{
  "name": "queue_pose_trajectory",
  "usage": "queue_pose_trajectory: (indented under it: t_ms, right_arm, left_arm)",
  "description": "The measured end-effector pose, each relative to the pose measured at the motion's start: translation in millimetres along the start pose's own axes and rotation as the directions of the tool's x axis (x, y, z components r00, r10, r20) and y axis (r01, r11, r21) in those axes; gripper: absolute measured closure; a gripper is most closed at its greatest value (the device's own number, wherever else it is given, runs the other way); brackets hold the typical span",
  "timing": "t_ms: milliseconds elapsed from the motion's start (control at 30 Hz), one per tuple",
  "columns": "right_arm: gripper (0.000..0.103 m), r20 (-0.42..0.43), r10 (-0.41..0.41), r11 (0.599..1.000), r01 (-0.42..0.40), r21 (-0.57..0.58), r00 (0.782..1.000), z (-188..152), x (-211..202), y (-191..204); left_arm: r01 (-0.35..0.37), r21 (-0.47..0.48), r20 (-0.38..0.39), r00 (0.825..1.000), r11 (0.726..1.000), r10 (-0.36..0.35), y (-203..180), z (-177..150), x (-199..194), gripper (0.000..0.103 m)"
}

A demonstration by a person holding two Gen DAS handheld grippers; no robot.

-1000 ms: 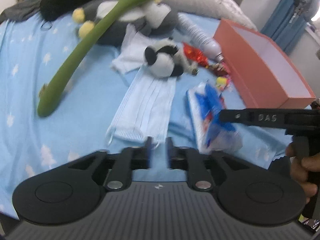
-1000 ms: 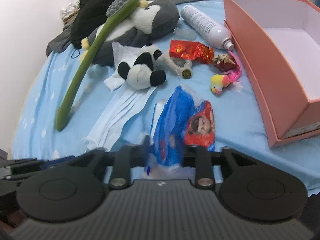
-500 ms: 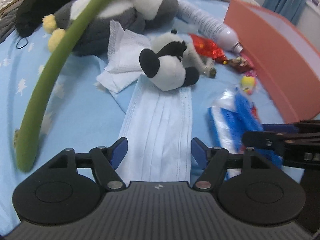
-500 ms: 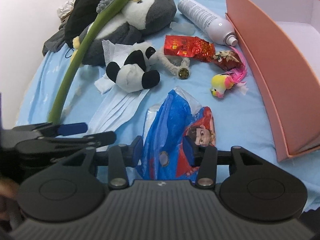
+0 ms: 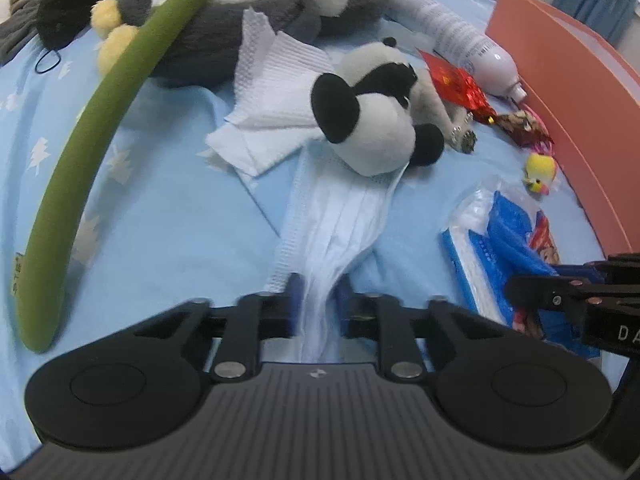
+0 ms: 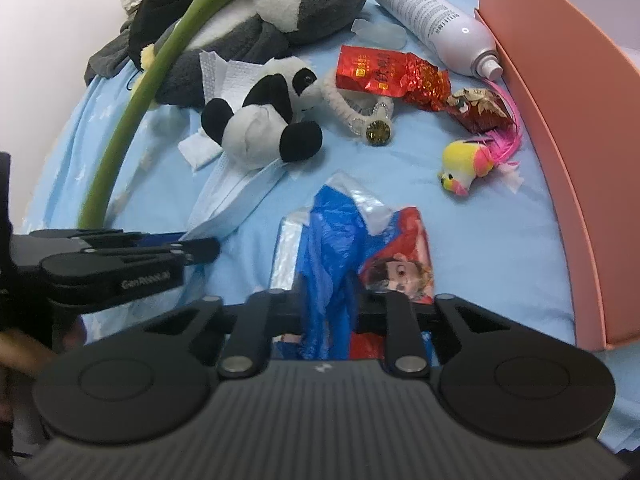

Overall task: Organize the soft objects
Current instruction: 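Close the left tool on the white mask while the right tool grasps the blue snack bag, then lift the mask with the left tool while the right tool carries the snack bag into the pink box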

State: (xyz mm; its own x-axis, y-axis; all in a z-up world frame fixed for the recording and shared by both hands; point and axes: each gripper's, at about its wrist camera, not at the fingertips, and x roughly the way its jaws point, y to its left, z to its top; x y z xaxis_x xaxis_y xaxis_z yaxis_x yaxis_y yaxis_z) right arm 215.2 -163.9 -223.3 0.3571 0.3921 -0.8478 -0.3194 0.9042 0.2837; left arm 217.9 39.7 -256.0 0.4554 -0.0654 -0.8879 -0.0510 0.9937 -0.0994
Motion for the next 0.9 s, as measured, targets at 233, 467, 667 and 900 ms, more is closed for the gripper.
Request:
queue_pose_trajectory:
  t_ms: [233,467,667,900]
  right_arm:
    - [0.095,0.035,-0.004,1.0,0.004,-0.015,0.999,2.0,-17.1,4.7]
    - [0.095,0.062,-0.008,1.0,0.009,-0.014,0.998,-8.2,-39.1,11.7]
    - [0.095,0.078,-0.008,1.0,0.008,-0.008,0.997,-23.5,-58.2,20.6]
    - [0.095,0.1,-0.012,1.0,0.013,-0.01,0.995,-38.0,-76.2,29.6]
  left_arm:
    - [0.028,-0.055,0.021,0.999,0.998,-0.027,-1.2,-6.6,-22.6,0.097]
    - [0.042,-0.096,0.037,0.999,0.994,-0.039,-7.1,-28.7,-53.2,0.097]
    - [0.068,-0.134,0.052,0.997,0.989,-0.062,-11.8,-50.7,-78.2,0.097]
    - [0.089,-0.155,0.093,0.993,0.984,-0.075,-10.9,-68.2,-108.3,0.097]
